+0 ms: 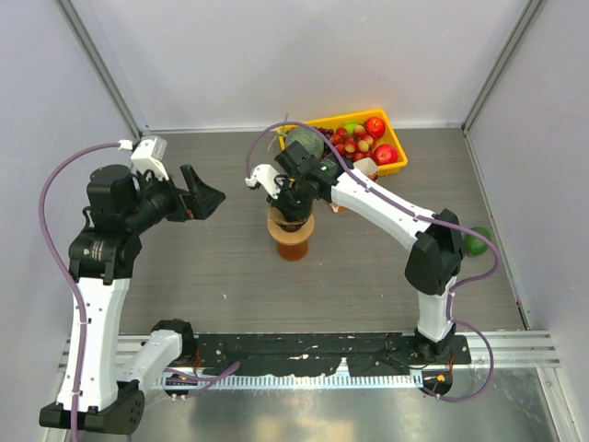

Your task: Place the coffee filter in the dripper

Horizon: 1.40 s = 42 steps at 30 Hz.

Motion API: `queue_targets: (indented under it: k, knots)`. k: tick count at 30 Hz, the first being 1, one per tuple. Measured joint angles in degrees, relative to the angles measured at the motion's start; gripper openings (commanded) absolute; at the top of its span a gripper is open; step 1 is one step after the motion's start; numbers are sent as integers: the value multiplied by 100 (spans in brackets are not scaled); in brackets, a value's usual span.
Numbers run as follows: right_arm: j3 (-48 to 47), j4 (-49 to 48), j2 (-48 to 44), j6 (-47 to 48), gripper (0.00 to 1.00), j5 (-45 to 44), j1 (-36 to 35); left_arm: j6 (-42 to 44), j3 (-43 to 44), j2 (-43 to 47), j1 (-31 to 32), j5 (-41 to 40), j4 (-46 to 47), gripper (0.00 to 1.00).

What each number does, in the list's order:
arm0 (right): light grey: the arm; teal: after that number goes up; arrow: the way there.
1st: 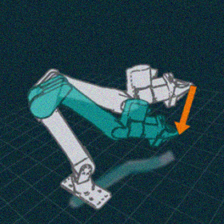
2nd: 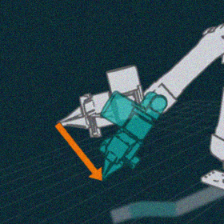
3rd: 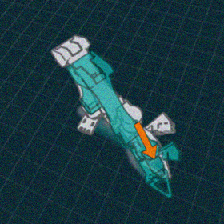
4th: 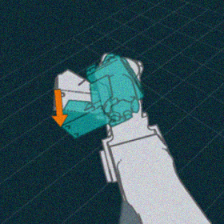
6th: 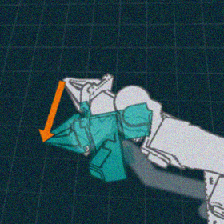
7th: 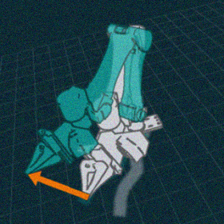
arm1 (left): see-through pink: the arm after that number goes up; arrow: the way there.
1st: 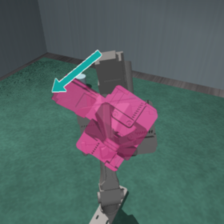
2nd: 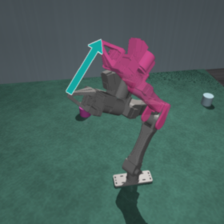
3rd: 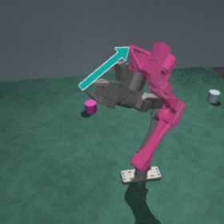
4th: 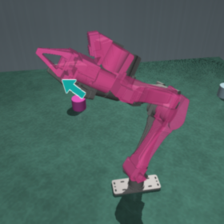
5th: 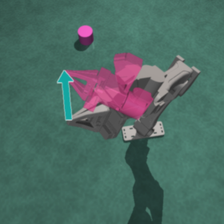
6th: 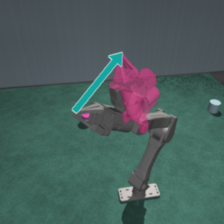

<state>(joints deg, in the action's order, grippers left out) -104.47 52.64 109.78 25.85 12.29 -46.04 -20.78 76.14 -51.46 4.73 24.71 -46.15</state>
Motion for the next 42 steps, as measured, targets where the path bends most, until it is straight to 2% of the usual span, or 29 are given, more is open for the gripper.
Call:
queue_targets:
  k: [8, 18, 21, 24, 28, 30, 37, 39, 42]
  knots:
    - [-267, 256, 0, 2, 5, -197, -37, -4, -42, 26, -7, 7, 4, 95]
    - [-393, 286, -2, -111, 5, -177, -42, -144, -494, 57, -26, 238, 61, 81]
    - [-505, 310, -13, -188, 5, -85, -33, -184, -651, -4, -26, 348, 96, 70]
    - [-730, 337, -96, -293, 5, 87, 31, -251, -752, -160, -26, 538, 199, 54]
    - [-892, 363, -461, -525, 11, 459, 234, -284, -841, -413, -22, 754, 387, 39]
    - [-894, 376, -699, -678, 11, 645, 437, -278, -852, -586, 13, 813, 466, 38]
    - [-748, 382, -1189, -1119, 25, 1182, 1405, -236, -857, -1102, 400, 883, 682, 40]
    - [-640, 391, -1174, -1196, 31, 1327, 1563, -199, -857, -1209, 553, 883, 693, 41]
    - [-546, 461, -1082, -1276, 33, 1513, 1617, -83, -857, -1370, 837, 872, 693, 41]
